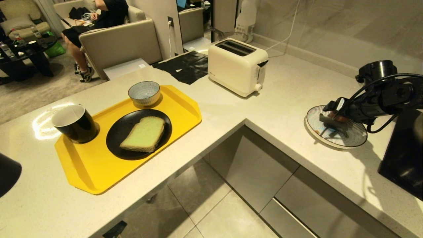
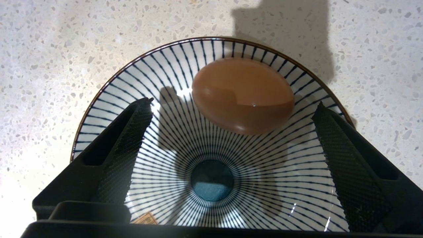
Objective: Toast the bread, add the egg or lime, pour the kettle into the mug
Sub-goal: Pick up the egg
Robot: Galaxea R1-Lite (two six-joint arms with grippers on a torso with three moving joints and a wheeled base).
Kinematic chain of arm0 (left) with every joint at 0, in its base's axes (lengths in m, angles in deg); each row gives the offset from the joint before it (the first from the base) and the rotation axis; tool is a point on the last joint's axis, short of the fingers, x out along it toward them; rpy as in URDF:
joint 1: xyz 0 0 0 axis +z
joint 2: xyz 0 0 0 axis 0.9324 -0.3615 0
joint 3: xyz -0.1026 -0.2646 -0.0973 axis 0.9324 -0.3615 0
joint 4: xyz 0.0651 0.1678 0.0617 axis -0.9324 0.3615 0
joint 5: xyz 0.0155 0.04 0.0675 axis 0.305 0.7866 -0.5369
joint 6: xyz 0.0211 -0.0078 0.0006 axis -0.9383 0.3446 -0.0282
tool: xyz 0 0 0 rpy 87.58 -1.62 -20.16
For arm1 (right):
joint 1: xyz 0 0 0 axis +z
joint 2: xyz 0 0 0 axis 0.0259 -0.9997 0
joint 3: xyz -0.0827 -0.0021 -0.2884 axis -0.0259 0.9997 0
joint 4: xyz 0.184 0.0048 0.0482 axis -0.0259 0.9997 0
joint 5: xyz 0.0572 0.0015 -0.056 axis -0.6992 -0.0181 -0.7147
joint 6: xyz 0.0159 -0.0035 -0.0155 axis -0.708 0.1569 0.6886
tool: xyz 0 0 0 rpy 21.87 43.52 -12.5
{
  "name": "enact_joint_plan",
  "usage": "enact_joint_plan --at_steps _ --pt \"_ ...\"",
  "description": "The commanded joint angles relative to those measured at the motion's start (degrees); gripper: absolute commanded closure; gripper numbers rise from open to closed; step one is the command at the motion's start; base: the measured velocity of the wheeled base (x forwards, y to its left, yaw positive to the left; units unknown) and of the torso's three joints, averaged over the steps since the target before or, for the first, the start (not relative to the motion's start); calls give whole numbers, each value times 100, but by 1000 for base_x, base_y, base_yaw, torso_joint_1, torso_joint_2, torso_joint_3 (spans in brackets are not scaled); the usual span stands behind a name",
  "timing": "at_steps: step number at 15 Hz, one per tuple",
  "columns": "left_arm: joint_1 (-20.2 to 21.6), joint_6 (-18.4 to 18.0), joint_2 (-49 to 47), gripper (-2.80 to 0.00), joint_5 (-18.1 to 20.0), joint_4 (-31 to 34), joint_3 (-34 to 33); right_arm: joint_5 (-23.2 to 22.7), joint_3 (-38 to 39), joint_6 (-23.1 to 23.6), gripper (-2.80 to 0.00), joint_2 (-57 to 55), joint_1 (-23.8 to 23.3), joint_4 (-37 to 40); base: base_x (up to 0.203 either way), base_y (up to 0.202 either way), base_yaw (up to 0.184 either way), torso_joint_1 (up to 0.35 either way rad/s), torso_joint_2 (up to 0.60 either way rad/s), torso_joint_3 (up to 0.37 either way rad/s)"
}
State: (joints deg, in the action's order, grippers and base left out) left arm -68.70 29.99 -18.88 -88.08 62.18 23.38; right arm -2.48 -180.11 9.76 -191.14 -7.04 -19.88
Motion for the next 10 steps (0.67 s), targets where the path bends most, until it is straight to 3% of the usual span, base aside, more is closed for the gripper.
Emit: enact_joint_plan --at_steps 1,10 --pt "-2 -1 1 0 0 -3 0 4 -17 -13 -280 -11 2 9 0 0 0 0 0 0" --pt "7 -1 -5 0 0 -3 0 -5 -48 -7 -280 -125 -7 0 0 0 0 0 0 0"
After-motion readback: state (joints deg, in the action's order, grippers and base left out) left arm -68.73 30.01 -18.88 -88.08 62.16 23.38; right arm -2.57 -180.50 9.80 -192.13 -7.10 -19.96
